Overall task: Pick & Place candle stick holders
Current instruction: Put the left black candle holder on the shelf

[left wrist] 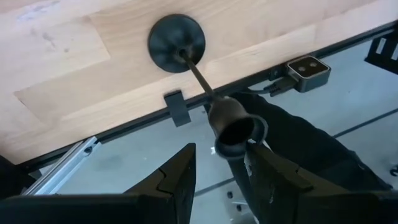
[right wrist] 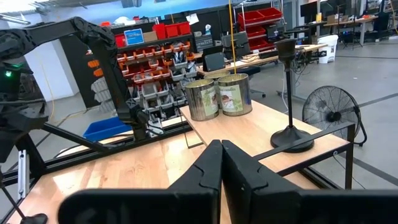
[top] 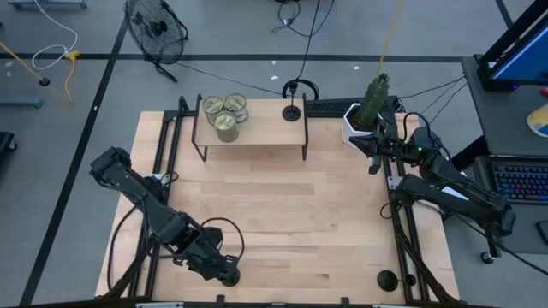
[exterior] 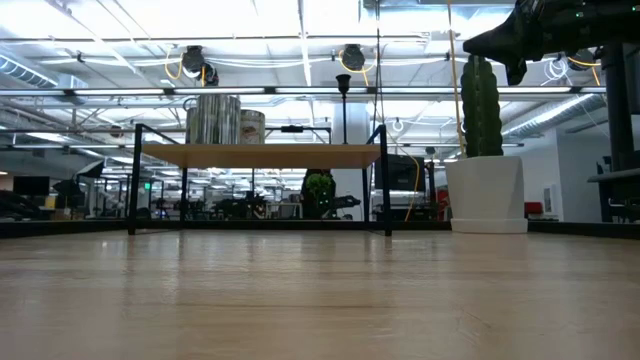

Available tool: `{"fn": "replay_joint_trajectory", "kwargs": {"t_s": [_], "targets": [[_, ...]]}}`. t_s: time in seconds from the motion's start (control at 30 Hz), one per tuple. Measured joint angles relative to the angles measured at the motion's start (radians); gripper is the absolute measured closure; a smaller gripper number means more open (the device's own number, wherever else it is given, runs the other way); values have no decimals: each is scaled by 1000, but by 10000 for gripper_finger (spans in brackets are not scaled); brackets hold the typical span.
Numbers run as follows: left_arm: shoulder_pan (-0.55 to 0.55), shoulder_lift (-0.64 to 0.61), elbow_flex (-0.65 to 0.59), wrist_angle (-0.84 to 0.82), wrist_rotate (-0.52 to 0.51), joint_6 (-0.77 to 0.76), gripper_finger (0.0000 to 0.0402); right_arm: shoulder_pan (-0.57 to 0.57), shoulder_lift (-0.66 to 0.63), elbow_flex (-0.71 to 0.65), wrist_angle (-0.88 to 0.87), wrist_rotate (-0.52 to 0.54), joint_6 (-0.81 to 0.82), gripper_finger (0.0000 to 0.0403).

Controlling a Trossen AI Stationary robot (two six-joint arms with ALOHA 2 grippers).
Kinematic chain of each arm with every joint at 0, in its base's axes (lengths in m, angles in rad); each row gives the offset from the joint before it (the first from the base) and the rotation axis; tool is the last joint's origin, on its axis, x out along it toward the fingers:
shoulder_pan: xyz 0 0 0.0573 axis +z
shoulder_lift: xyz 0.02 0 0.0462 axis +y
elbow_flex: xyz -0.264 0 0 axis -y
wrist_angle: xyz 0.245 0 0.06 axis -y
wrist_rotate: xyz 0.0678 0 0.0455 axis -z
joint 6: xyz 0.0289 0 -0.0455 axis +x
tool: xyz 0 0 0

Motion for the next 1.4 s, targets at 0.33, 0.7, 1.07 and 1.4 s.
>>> {"fn": "replay_joint_trajectory", "kwargs": {"t_s": [0.33, 0.7, 1.07, 1.4], "targets": [[0, -2, -1, -25, -21, 4, 259, 0, 0, 0, 0, 0, 0, 403], [4, 17, 0, -33, -16, 20, 259, 0, 0, 0, 0, 0, 0, 403], [6, 63, 0, 10, 9, 44, 259, 0, 0, 0, 2, 2, 0, 403], [6, 63, 0, -4, -16, 51, 365, 0, 0, 0, 2, 1, 0, 403]]}}
